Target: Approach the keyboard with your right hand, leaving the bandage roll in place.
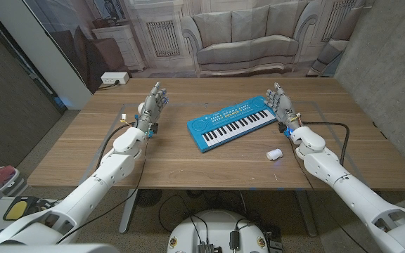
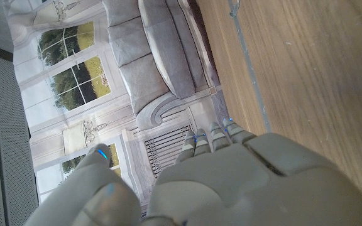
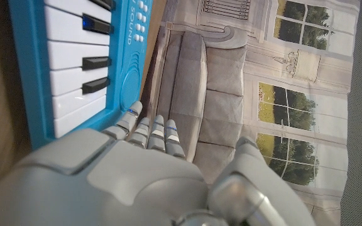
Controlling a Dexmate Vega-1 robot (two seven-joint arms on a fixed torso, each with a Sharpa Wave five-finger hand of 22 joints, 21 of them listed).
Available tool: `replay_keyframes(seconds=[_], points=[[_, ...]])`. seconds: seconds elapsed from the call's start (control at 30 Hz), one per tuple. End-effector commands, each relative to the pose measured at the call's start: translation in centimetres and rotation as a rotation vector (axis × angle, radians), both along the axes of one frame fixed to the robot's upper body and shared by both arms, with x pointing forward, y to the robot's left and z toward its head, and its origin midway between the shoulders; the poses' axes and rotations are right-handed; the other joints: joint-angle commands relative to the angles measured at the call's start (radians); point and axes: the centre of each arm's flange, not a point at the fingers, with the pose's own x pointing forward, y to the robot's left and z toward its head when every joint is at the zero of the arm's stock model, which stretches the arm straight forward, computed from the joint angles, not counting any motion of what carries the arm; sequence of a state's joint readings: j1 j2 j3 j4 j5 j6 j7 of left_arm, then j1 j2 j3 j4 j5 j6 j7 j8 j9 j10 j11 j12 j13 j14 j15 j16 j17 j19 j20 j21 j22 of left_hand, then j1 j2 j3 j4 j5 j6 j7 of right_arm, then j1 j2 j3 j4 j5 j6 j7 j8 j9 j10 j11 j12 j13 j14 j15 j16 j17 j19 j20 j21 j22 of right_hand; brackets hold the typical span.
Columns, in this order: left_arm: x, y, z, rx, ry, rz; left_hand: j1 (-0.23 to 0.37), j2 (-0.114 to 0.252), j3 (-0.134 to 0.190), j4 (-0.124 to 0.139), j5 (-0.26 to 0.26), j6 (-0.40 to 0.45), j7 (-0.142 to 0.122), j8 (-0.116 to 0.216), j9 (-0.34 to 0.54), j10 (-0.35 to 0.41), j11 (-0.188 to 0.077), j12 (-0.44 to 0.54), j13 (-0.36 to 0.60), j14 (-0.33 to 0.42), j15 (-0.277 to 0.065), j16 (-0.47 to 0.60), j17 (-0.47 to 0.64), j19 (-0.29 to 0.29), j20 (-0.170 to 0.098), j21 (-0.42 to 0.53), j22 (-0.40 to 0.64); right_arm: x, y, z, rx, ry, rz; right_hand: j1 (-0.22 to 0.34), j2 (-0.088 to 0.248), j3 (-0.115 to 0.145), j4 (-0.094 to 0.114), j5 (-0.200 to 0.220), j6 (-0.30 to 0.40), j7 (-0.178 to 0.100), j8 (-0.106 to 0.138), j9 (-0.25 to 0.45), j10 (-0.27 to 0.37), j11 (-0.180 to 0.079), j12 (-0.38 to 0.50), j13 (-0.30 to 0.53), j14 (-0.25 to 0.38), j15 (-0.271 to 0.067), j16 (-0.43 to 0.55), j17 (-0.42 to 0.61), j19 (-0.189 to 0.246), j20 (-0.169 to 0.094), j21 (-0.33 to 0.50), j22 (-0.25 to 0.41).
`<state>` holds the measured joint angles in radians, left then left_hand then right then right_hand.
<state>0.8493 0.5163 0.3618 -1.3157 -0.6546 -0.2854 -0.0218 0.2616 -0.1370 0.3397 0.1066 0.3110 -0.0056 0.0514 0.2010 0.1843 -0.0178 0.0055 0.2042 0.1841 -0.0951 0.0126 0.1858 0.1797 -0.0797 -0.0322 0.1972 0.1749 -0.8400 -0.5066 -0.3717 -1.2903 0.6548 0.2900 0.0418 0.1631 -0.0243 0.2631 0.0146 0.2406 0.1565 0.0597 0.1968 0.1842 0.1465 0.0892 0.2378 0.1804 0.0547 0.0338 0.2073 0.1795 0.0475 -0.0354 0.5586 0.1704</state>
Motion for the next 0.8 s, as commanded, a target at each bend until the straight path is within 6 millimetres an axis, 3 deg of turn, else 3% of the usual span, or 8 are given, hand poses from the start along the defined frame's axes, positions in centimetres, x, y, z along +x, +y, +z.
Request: replay_keyframes(seconds=[0.03, 0.47, 0.8], points=[[0.1, 0.2, 0.0, -0.007, 0.009, 0.000, 0.009, -0.002, 0.006, -0.001, 0.008, 0.005, 0.006, 0.005, 0.003, 0.004, 0.001, 0.007, 0.005, 0.001, 0.001, 0.008, 0.001, -0.002, -0.019, 0.008, 0.005, 0.1, 0.2, -0.4, -0.002, 0.002, 0.016, 0.006, 0.000, 0.006, -0.003, 0.006, 0.011, 0.000, 0.008, 0.002, 0.015, -0.003, 0.004, 0.002, 0.011, -0.003, 0.004, 0.002, 0.010, -0.036, 0.006, 0.001], [0.0, -0.4, 0.3, 0.005, -0.006, -0.008, 0.014, 0.004, 0.004, -0.003, 0.010, 0.020, 0.006, 0.009, 0.003, 0.023, -0.002, 0.013, 0.005, 0.015, 0.000, 0.010, 0.001, 0.005, -0.014, 0.010, 0.005, 0.4, -0.1, 0.5, -0.029, -0.024, 0.050, 0.009, 0.002, 0.005, -0.005, 0.005, 0.017, -0.001, 0.007, 0.002, 0.021, -0.001, 0.003, 0.002, 0.015, -0.002, 0.001, 0.001, 0.015, -0.034, -0.001, 0.002], [1.0, -1.1, 0.9, 0.023, 0.008, -0.027, 0.016, 0.008, 0.002, -0.003, 0.011, 0.026, 0.007, 0.010, 0.003, 0.028, 0.000, 0.013, 0.005, 0.022, 0.003, 0.011, 0.001, 0.009, -0.012, 0.010, 0.005, -0.4, -0.8, 1.1, -0.012, -0.059, 0.040, 0.011, 0.000, 0.003, -0.007, 0.003, 0.018, -0.003, 0.007, 0.002, 0.024, 0.001, 0.003, 0.002, 0.017, 0.000, -0.001, 0.001, 0.017, -0.034, -0.005, 0.002]])
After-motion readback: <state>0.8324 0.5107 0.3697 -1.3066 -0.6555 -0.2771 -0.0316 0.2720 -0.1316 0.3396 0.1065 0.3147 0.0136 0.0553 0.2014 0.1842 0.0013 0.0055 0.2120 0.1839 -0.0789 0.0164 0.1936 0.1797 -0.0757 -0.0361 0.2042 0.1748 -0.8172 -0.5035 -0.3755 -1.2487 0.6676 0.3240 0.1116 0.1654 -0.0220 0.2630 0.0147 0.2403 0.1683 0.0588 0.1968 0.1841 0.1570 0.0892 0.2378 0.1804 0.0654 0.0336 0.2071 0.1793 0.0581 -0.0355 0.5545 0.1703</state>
